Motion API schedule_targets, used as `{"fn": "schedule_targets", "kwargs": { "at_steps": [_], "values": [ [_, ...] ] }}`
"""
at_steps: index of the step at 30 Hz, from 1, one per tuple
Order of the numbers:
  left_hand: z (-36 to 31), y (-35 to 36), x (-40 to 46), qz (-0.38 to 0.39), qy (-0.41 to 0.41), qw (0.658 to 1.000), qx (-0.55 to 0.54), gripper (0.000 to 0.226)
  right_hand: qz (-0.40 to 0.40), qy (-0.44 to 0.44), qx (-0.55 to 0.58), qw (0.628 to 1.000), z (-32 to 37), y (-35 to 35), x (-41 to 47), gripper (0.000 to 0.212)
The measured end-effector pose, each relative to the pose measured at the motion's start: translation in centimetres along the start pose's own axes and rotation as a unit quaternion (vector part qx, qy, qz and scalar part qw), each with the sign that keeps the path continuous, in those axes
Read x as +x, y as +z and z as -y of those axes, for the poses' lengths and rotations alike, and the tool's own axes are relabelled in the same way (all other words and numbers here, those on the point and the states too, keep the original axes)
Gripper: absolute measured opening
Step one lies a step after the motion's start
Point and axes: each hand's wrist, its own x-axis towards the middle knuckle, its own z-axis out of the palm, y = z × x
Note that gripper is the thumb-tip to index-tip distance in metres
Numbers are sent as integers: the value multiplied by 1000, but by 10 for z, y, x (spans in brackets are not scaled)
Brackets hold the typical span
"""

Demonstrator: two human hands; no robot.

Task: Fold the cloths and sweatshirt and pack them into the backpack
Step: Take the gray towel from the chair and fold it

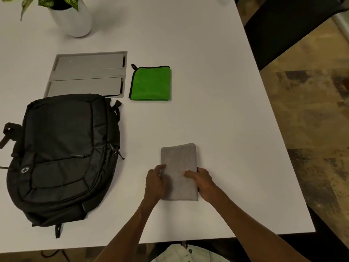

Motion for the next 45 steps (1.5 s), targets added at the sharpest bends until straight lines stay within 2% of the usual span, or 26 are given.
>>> {"fn": "schedule_targets", "kwargs": {
  "at_steps": [2, 5, 7, 9, 11, 14, 16, 21, 25, 29, 36, 42, 45],
  "values": [
    [-4, -4, 5, 0, -34, 999, -41, 39, 56, 16, 20, 998, 8, 2, -1, 67],
    [-13, -10, 12, -5, -100, 986, -133, 18, 130, 30, 42, 990, 25, 7, -2, 60],
    [-20, -14, 18, -1, -137, 973, -187, 15, 164, 42, 60, 984, 37, 10, -2, 58],
    [-26, -22, 27, 31, -180, 948, -262, 17, 182, 56, 80, 978, 50, 12, 0, 60],
    [-31, -31, 35, 71, -215, 906, -358, 17, 194, 60, 91, 975, 62, 13, 2, 61],
    [-37, -49, 53, 90, -216, 855, -464, 17, 195, 52, 115, 973, 84, 14, 10, 58],
    [-42, -59, 69, 79, -198, 846, -489, 19, 192, 33, 125, 973, 99, 16, 19, 58],
    [-52, -86, 121, 83, -135, 864, -478, 28, 143, -24, 78, 986, 137, 29, 44, 45],
    [-58, -116, 165, 118, -90, 898, -415, 49, 101, -44, 5, 994, 169, 43, 67, 48],
    [-60, -138, 208, 136, -48, 917, -372, 63, 82, -81, -37, 993, 201, 61, 96, 54],
    [-72, -164, 282, 93, -1, 933, -347, 62, -7, -168, -141, 976, 262, 101, 148, 57],
    [-88, -189, 335, 84, 52, 937, -335, 59, -47, -206, -179, 961, 306, 127, 187, 55],
    [-90, -198, 360, 73, 79, 941, -322, 58, -75, -224, -184, 954, 318, 139, 204, 61]
  ]
}}
